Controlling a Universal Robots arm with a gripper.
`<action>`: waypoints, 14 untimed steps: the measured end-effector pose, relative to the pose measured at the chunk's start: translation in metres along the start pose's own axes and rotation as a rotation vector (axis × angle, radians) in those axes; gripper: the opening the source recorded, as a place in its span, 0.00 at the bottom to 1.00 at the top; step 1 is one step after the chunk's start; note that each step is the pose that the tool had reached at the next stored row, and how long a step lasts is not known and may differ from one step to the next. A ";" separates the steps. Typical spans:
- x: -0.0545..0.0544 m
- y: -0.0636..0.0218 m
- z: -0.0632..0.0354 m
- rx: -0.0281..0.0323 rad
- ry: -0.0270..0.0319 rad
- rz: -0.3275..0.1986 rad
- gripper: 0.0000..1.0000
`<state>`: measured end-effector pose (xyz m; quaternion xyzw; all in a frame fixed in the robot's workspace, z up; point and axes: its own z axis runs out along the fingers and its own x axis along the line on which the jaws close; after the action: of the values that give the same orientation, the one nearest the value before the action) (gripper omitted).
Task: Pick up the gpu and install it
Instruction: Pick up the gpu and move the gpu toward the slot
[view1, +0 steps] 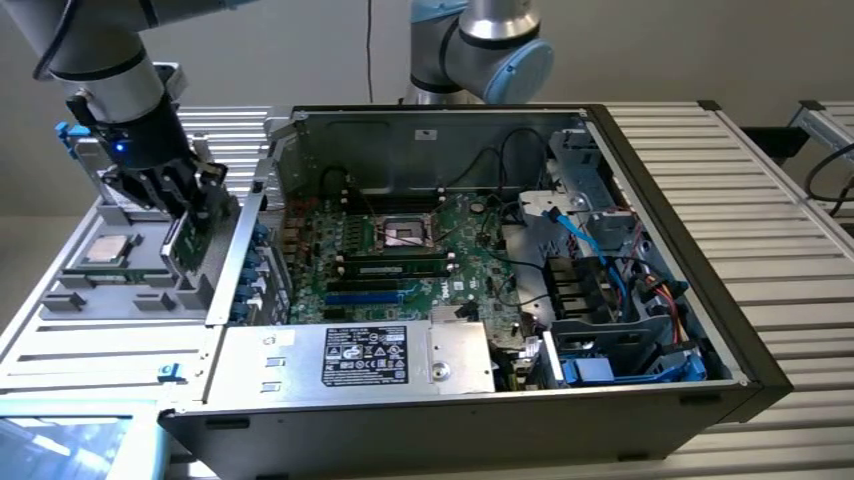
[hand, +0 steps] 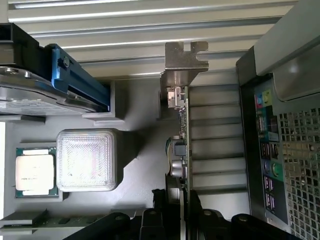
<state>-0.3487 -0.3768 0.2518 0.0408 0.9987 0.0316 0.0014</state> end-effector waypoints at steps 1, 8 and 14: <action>0.000 0.0003 -0.0045 -0.0001 -0.0001 0.000 0.29; 0.000 0.0023 -0.0360 0.0000 -0.0001 0.000 0.29; 0.000 0.0040 -0.0632 0.0000 -0.0002 0.003 0.29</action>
<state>-0.3487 -0.3768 0.3151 0.0422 0.9986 0.0316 0.0015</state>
